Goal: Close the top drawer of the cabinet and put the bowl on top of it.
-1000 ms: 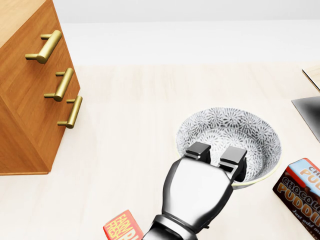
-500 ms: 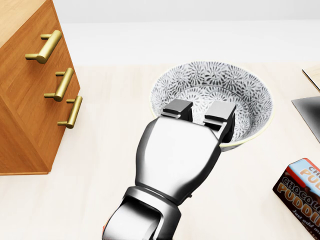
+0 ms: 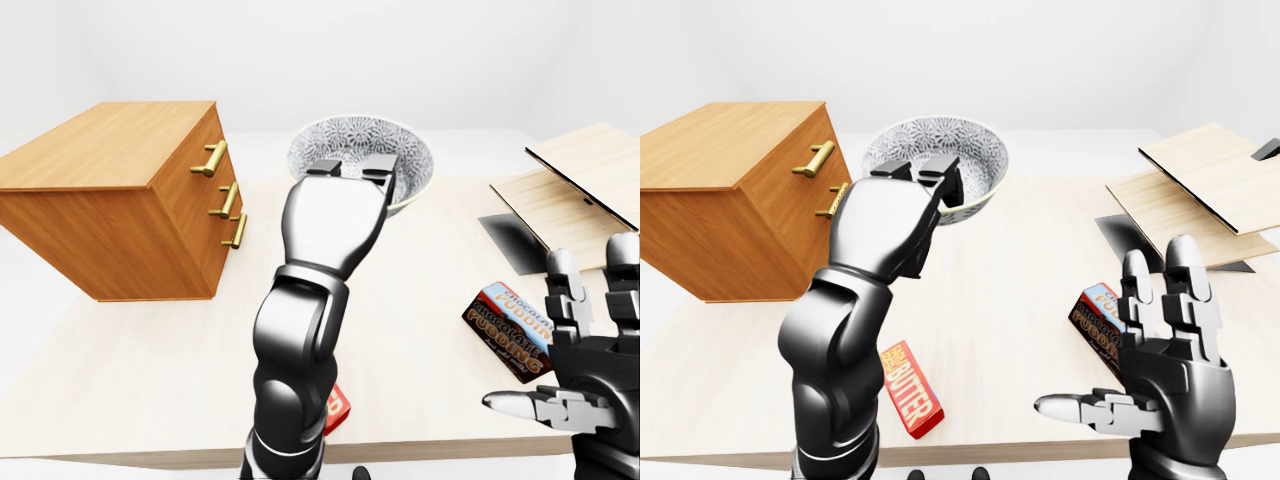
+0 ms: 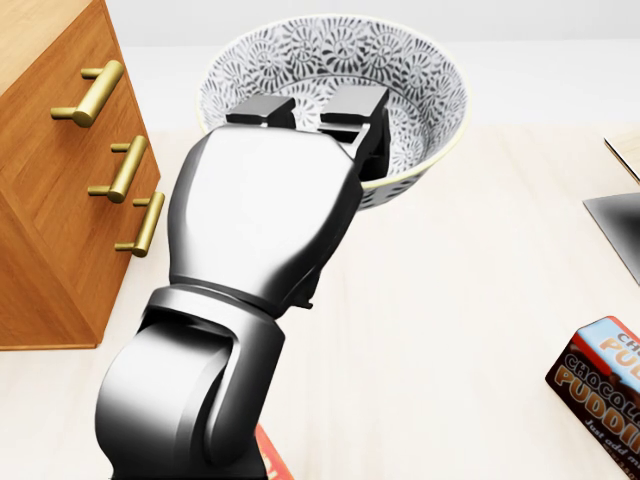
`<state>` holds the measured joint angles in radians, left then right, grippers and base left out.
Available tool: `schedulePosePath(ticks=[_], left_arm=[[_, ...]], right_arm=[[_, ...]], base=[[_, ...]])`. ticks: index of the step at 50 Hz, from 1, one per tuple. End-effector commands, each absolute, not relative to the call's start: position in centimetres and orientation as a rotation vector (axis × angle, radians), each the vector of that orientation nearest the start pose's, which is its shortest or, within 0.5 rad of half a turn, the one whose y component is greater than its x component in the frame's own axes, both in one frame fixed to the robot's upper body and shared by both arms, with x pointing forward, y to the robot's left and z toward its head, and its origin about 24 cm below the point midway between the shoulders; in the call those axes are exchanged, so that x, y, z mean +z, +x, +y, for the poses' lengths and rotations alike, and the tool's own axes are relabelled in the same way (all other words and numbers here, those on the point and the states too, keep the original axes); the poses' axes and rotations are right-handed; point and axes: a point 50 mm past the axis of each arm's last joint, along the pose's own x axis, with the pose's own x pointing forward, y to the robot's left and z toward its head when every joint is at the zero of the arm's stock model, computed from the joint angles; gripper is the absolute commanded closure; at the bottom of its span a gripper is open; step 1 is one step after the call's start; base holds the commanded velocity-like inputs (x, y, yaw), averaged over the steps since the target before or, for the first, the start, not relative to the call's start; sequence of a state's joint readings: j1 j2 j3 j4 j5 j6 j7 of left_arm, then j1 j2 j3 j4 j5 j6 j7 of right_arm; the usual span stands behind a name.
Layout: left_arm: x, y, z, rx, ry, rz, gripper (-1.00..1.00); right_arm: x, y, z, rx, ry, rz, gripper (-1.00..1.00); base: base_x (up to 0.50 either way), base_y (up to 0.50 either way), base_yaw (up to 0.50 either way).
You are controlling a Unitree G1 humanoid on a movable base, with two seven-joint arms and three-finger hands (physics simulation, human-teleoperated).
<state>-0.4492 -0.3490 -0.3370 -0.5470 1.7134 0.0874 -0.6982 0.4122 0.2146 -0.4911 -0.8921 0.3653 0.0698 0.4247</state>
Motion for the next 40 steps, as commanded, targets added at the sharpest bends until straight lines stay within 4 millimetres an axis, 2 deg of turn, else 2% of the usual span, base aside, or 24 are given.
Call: schedulePosePath(ticks=[1, 14, 26, 31, 35, 40], left_arm=[[28.7, 22.5, 4.2, 0.142, 1.33, -0.577, 1.0], [31.6, 22.6, 5.2, 0.269, 1.334, -0.636, 1.0], [33.6, 24.2, 7.0, 0.352, 1.422, -0.652, 1.0], [33.9, 24.9, 8.5, 0.369, 1.45, -0.634, 1.0], [34.1, 25.1, 8.8, 0.374, 1.468, -0.635, 1.0], [35.0, 26.1, 11.5, 0.41, 1.499, -0.597, 1.0]], right_arm=[[15.4, 12.4, -21.8, -0.105, 0.085, -0.495, -1.0], [15.4, 12.4, -21.7, -0.102, 0.086, -0.493, -1.0], [15.3, 12.4, -21.7, -0.099, 0.086, -0.49, -1.0], [15.2, 12.6, -21.5, -0.094, 0.086, -0.487, -1.0], [15.2, 12.6, -21.5, -0.095, 0.084, -0.488, -1.0], [15.3, 12.6, -21.5, -0.096, 0.085, -0.488, -1.0]], base=[[0.0, 0.0, 0.0], [0.0, 0.0, 0.0], [0.0, 0.0, 0.0], [0.0, 0.0, 0.0], [0.0, 0.0, 0.0], [0.0, 0.0, 0.0]])
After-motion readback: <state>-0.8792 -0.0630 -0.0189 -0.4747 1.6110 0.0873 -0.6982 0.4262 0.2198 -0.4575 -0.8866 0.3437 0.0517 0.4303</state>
